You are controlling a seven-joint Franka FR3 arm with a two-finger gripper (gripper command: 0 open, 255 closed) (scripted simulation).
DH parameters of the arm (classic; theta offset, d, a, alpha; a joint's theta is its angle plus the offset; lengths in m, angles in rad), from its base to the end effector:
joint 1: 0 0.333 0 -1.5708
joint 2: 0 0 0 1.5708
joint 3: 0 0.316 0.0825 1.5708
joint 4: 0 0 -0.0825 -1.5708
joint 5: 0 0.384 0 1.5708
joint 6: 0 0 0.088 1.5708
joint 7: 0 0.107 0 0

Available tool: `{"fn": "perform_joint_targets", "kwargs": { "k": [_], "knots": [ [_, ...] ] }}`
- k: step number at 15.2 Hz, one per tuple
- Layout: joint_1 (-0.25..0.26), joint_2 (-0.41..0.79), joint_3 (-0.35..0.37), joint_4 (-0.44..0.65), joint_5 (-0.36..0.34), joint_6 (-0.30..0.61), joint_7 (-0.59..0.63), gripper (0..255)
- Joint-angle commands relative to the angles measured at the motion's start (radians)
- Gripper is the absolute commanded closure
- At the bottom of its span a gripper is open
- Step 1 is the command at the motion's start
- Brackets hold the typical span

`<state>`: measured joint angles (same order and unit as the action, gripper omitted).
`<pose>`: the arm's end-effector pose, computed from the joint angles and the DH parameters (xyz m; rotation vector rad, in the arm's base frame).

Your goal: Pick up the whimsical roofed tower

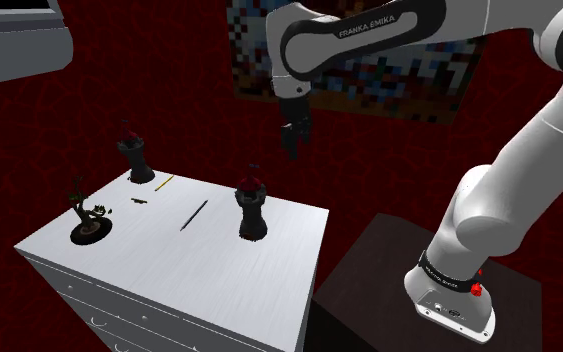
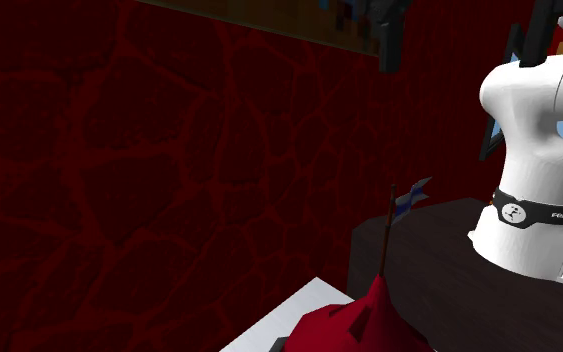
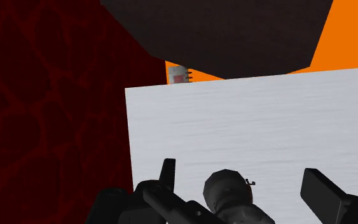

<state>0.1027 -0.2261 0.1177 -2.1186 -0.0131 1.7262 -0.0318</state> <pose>0.4576 0.1042 0.4955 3.0529 0.3838 -0.2522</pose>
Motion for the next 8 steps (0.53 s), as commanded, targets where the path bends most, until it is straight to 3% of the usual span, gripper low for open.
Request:
{"fn": "perform_joint_targets", "kwargs": {
  "k": [1, 8],
  "knots": [
    [0.006, 0.066, 0.008, 0.058, 0.003, 0.017, 0.000, 0],
    [0.038, 0.304, 0.044, 0.298, 0.001, 0.047, 0.016, 0]
  ]
}}
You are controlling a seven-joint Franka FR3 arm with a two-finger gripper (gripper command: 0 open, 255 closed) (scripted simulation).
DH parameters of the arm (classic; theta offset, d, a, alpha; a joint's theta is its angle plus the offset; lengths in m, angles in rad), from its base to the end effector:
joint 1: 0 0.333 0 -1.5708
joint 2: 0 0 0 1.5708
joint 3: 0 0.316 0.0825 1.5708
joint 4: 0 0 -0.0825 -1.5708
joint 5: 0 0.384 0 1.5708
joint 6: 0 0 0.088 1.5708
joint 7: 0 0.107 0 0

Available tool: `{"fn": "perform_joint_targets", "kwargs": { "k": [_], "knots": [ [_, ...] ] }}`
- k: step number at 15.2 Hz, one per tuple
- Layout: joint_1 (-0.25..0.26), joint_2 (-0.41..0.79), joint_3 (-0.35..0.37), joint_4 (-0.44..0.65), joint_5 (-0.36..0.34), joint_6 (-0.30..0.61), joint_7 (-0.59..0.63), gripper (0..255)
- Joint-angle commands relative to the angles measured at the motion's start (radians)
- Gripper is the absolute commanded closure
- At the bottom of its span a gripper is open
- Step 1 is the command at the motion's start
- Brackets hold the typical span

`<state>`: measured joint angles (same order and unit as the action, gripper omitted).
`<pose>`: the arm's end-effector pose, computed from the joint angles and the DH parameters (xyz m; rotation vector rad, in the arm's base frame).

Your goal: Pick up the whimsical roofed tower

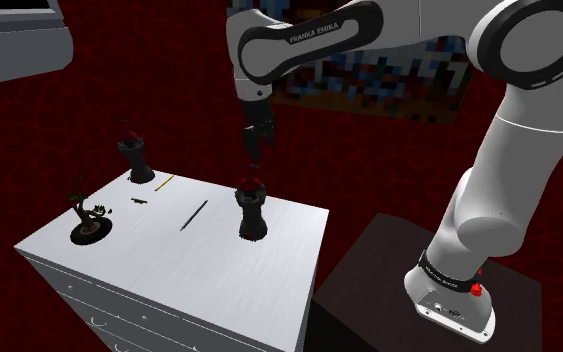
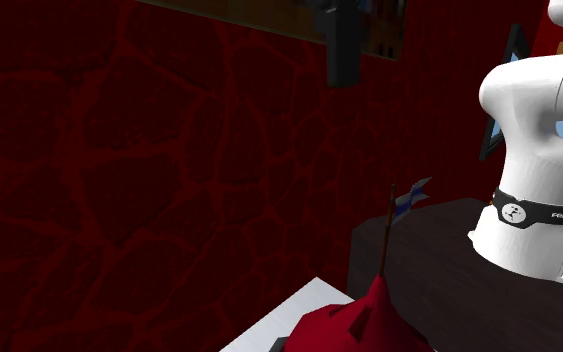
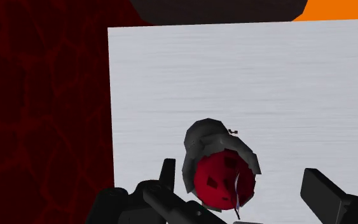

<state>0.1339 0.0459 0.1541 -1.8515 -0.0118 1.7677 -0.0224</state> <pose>0.5380 0.1571 0.4826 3.0756 0.4865 -0.1987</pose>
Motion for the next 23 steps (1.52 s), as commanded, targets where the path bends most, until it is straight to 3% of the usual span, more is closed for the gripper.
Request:
{"fn": "perform_joint_targets", "kwargs": {
  "k": [1, 10, 11, 20, 23],
  "knots": [
    [0.010, 0.050, 0.010, 0.052, -0.001, 0.006, 0.008, 0],
    [0.011, 0.071, 0.009, -0.025, -0.005, 0.103, 0.010, 0],
    [0.011, 0.072, 0.009, -0.025, -0.005, 0.104, 0.011, 255],
    [0.011, 0.071, 0.009, -0.025, -0.005, 0.103, 0.010, 255],
    [0.011, 0.061, 0.009, 0.004, -0.003, 0.065, 0.009, 255]
  ]
}}
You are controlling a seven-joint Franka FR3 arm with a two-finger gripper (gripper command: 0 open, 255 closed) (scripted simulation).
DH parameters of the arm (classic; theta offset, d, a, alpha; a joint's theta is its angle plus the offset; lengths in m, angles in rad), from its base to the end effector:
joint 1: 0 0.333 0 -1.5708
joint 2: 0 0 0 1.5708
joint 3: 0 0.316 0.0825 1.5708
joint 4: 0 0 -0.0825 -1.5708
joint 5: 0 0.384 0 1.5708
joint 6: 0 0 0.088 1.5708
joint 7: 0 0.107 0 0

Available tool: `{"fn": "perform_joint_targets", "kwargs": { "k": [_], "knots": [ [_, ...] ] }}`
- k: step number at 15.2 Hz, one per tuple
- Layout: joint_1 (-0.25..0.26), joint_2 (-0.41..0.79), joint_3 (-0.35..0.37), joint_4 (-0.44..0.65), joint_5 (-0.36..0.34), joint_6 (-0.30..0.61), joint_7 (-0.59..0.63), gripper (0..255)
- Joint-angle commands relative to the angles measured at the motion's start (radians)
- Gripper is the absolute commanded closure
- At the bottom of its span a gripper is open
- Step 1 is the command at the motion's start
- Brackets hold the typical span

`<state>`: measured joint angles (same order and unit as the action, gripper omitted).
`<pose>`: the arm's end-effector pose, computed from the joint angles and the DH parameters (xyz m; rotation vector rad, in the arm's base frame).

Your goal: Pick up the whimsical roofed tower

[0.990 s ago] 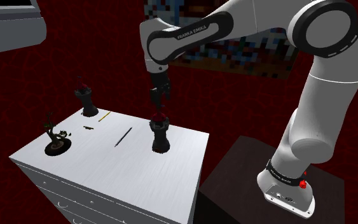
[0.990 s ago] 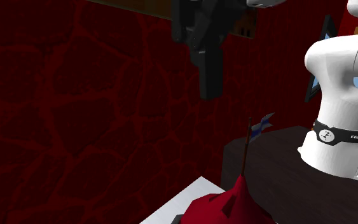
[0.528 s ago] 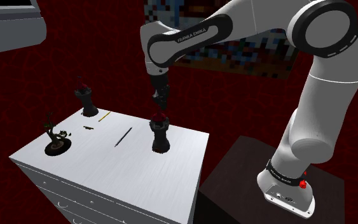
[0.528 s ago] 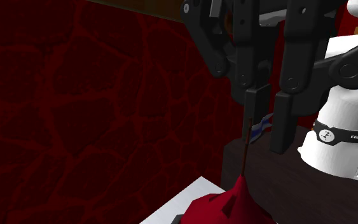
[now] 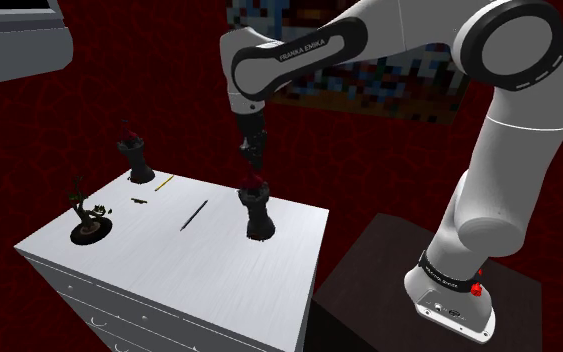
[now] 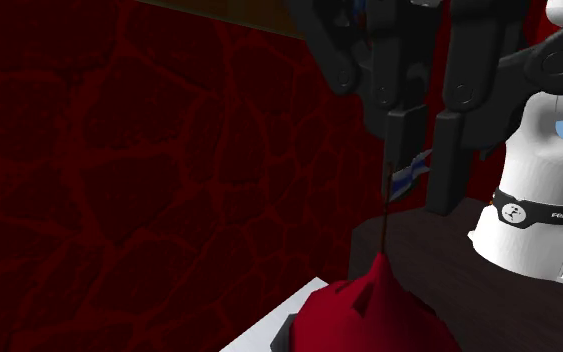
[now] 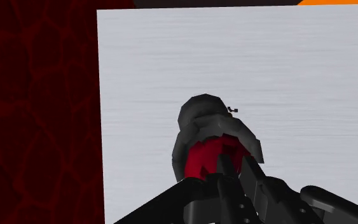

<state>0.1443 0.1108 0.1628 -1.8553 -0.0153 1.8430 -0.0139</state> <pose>0.5513 0.1708 0.4500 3.0802 0.5068 -0.1888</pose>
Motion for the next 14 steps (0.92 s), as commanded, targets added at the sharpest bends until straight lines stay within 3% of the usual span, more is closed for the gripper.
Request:
{"fn": "perform_joint_targets", "kwargs": {
  "k": [1, 14],
  "knots": [
    [0.000, -0.006, 0.000, 0.018, 0.001, -0.023, 0.000, 255],
    [0.000, -0.022, 0.001, 0.148, 0.004, -0.169, -0.002, 255]
  ]
}}
